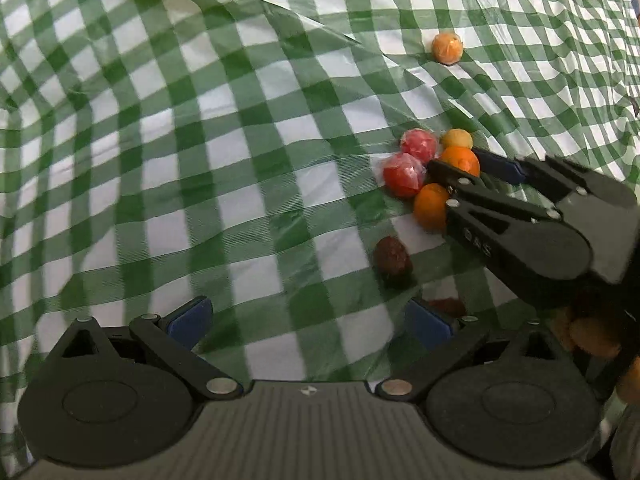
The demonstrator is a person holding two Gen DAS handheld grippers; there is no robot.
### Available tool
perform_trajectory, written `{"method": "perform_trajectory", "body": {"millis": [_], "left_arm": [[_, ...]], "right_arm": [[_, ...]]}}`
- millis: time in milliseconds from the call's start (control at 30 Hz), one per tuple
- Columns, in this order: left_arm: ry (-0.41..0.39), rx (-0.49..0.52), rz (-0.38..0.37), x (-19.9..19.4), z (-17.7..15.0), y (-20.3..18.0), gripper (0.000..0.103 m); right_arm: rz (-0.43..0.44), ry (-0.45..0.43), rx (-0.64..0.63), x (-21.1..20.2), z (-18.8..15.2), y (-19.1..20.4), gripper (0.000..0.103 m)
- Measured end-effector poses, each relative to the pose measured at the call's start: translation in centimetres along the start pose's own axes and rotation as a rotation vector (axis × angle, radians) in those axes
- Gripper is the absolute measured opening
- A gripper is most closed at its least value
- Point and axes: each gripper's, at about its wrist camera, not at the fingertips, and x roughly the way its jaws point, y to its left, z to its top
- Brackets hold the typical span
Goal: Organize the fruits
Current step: 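Grasp a brown date with the left tool while the right tool grasps another orange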
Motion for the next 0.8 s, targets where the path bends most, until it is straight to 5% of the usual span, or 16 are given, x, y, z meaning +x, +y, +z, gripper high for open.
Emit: {"method": "perform_trajectory", "body": {"millis": [333,400,467,533,667,700,800], "left_arm": [[0.007,0.009,-0.060,3.0,2.0,-1.1,0.096],[0.027,0.013,-0.088,3.7,2.1,-0.8,0.083],[0.011,0.017,-0.084,3.7,2.0,-0.8,0.082],[0.001,0.038,-0.081,3.6,2.0,-1.1,0.077],[-0.010,0.056,-0.084,3.5,2.1,-1.7,0.076],[-0.015,0.061,-0.083,3.5,2.1,-1.9,0.070],[-0.047,0.096,-0.097,2.8,1.9,-2.6,0.024]], "right_arm": [[0.032,0.005,0.114,0.9,-0.8,-2.9,0.055],[0.041,0.015,0.089,0.9,-0.7,-3.1,0.050],[-0.026,0.025,0.011,0.5,-0.7,-2.6,0.034],[-0.089,0.036,-0.031,0.5,-0.8,-2.6,0.034],[-0.067,0.034,0.029,1.0,-1.0,-3.3,0.034],[-0.071,0.028,0.018,1.0,-1.1,-3.1,0.034],[-0.065,0.020,0.044,1.1,-1.2,-3.5,0.032]]}}
